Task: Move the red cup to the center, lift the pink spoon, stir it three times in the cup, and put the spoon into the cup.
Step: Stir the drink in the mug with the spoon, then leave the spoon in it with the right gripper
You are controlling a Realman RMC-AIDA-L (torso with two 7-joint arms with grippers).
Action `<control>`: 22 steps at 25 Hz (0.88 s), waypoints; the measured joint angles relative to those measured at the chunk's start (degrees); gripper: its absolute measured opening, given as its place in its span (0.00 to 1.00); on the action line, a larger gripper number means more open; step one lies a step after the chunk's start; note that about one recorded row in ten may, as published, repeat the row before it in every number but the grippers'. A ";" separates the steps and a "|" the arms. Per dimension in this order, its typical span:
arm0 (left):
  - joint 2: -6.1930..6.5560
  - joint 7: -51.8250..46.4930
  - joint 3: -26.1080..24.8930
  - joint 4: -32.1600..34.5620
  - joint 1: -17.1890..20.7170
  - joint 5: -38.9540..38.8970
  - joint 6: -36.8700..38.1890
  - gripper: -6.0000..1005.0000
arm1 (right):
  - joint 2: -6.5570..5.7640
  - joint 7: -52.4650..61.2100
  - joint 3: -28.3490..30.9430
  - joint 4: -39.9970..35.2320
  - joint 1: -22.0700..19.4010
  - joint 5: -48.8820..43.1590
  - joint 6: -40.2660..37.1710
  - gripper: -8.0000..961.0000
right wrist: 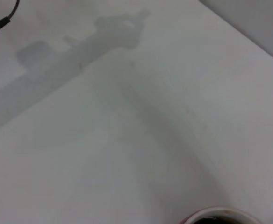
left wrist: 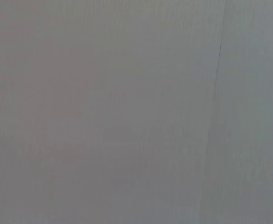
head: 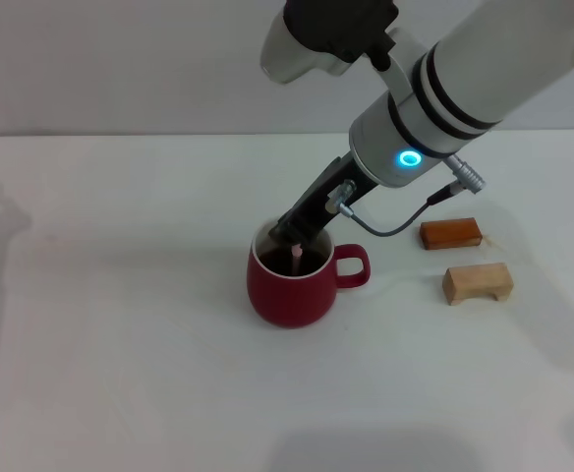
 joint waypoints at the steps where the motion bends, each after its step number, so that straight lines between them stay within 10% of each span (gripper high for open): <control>1: 0.00 0.00 0.00 0.00 0.09 0.00 0.00 0.00 | 0.00 -0.20 -0.22 -0.01 -0.02 0.41 0.11 0.15; 22: 0.00 0.00 0.00 -0.06 -0.18 0.00 -0.05 0.00 | -0.14 -1.86 -0.52 0.58 0.65 0.73 0.46 0.30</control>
